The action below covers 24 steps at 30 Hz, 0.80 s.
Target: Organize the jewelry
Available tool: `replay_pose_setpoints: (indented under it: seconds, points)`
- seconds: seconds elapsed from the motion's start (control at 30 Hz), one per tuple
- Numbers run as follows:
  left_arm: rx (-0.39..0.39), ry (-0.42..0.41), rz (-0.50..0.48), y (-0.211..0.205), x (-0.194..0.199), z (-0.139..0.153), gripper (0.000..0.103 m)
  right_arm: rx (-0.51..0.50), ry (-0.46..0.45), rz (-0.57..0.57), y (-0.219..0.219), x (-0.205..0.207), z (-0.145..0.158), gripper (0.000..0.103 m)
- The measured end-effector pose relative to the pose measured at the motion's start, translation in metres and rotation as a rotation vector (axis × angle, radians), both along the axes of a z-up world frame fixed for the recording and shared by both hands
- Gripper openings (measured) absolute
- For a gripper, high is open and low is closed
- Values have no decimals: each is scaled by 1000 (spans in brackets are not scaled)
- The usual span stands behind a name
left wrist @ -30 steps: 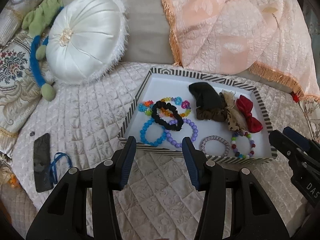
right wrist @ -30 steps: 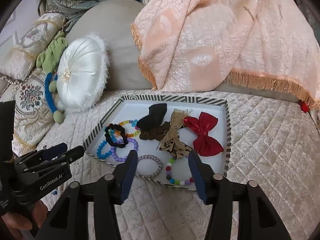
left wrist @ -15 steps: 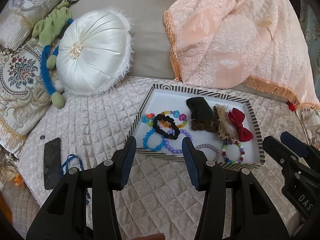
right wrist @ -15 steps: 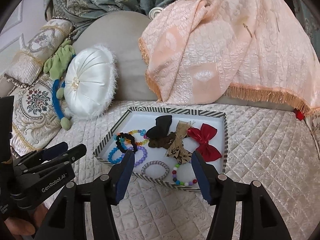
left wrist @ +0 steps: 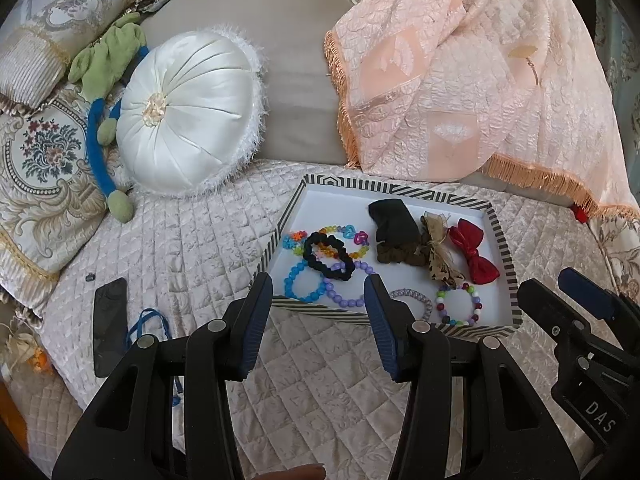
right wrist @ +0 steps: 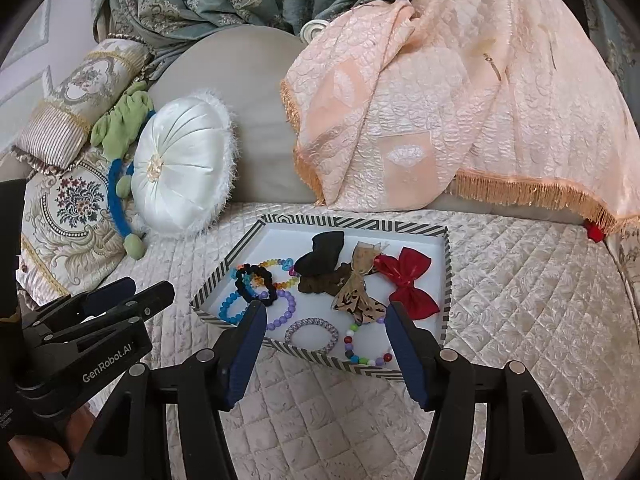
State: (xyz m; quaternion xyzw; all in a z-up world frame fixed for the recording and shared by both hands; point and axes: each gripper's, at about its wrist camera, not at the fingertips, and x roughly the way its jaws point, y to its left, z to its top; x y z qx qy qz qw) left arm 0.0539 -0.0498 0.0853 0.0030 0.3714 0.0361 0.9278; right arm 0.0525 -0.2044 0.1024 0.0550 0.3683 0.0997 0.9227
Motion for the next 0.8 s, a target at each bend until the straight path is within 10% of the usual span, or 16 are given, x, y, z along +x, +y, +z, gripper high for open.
replay_pose_setpoints:
  seconds: [0.8]
  points:
    - [13,-4,-3,0,0,0,47,-11,6,4,0,1,0,61]
